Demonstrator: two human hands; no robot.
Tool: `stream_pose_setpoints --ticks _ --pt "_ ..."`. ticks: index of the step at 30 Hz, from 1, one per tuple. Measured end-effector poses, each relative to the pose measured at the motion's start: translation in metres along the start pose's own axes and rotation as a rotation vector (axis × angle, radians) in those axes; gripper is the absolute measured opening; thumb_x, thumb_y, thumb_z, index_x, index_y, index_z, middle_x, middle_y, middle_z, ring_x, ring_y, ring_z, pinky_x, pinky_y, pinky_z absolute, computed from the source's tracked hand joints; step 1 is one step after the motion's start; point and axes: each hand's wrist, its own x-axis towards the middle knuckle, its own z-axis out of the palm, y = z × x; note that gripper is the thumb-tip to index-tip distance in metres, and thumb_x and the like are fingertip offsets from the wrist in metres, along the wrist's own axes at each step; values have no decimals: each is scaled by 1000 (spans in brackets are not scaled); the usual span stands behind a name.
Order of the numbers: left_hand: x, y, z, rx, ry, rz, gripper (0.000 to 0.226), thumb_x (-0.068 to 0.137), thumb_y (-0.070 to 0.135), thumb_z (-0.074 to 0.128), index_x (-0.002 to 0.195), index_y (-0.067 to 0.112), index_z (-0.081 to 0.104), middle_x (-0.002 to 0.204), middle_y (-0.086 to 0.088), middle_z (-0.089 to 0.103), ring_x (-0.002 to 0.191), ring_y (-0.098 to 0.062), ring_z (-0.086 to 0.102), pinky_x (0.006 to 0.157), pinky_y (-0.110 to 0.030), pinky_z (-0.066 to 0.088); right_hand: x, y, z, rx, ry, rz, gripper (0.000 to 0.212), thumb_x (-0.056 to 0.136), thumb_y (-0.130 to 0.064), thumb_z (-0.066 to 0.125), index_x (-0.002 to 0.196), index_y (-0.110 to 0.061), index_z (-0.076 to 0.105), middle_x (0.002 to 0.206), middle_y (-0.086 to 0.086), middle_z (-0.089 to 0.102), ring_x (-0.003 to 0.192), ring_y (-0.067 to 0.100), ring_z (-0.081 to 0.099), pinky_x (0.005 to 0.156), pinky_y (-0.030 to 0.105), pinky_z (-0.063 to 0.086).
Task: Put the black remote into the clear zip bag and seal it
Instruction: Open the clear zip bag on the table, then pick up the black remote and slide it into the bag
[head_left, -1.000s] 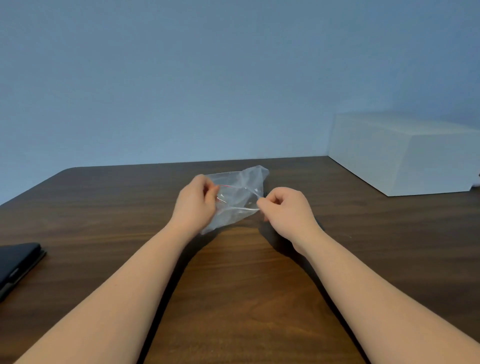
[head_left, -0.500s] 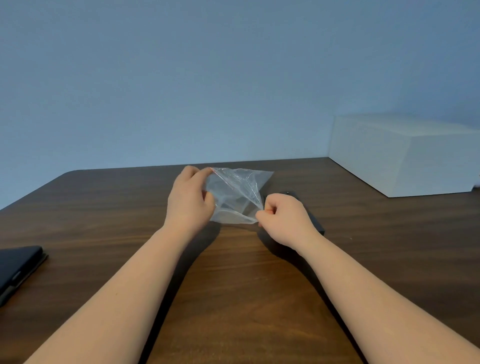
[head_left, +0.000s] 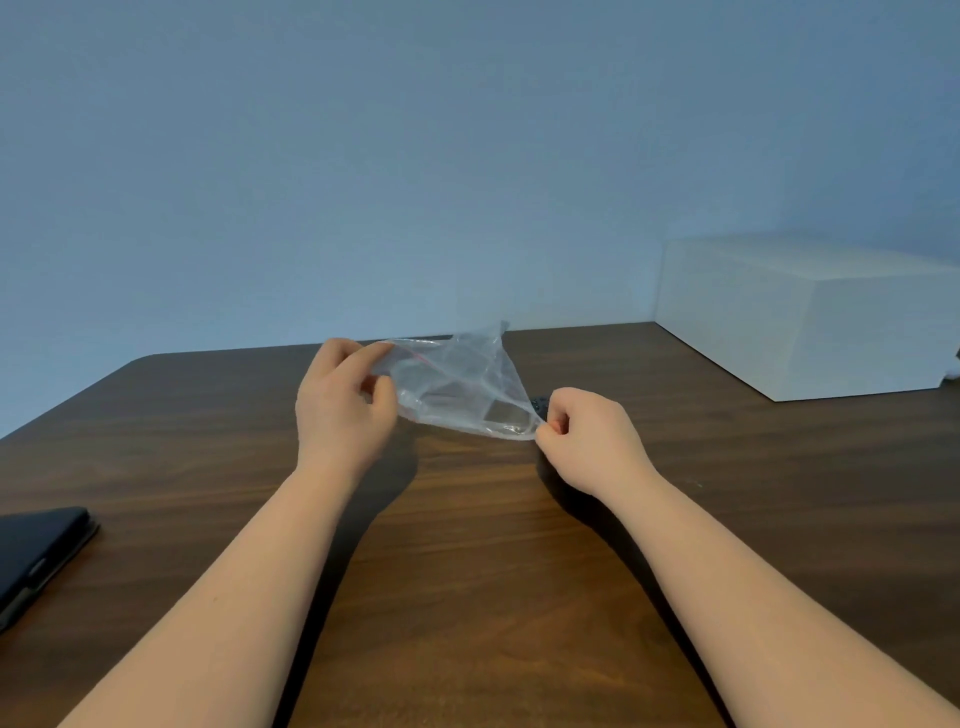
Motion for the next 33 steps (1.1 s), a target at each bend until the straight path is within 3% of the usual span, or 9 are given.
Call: stream_pose_setpoints --ticks 5,9,13,15,19,23,28,31,33 --pt "-4 3 0 -9 -190 104 33 77 -3 55 104 10 68 90 1 58 72 -12 53 66 -11 36 -1 4 -14 -195 0 63 29 89 -50 51 89 -22 56 86 -2 63 79 19 57 63 33 49" --pt "-10 6 5 6 -449 189 31 79 9 50 105 14 67 87 -1 60 75 -15 53 71 -29 45 -4 9 -15 -387 -110 90 44 86 -54 53 118 -24 55 119 5 58 109 27 54 83 39 50" --pt "-13 8 10 23 -642 209 34 73 21 41 93 19 69 79 5 55 70 -10 52 67 -30 46 -9 4 -13 -369 -184 34 57 81 -64 52 126 -29 51 125 2 58 116 25 50 88 40 48" --pt "-12 8 12 33 -660 194 31 71 21 40 85 17 68 77 6 53 67 -7 49 65 -28 41 -10 2 -13 -398 -216 28 57 80 -64 52 127 -32 49 126 0 59 117 26 48 87 40 47" --pt "-11 5 12 32 -584 178 15 77 13 45 82 16 58 73 7 50 66 -12 48 61 -27 37 -12 -1 -9 -414 -214 61 46 84 -42 53 127 -29 44 121 5 60 110 30 50 77 37 45" --pt "-12 4 15 -1 -536 133 15 86 9 52 91 21 45 83 0 58 67 -11 51 63 -27 43 -9 -3 -10 -331 -52 93 36 81 -31 58 115 -19 52 99 4 62 84 26 54 63 32 43" --pt "-14 4 18 24 -473 117 24 88 11 55 111 16 57 87 1 62 80 -18 56 77 -31 47 -6 0 -18 -206 174 67 14 84 -28 59 90 -16 58 82 1 63 70 20 55 52 27 41" --pt "-12 2 17 71 -448 149 24 88 9 54 110 12 63 94 -3 66 88 -20 59 79 -27 44 -8 -2 -29 11 416 10 15 86 -25 59 98 -17 63 86 -1 65 73 16 52 53 20 34" --pt "-12 1 18 89 -490 172 24 87 7 53 107 12 65 96 -4 66 88 -21 59 80 -32 49 -12 -8 -37 233 498 -40 23 86 -23 62 109 -19 65 91 -10 63 81 6 51 64 15 39"
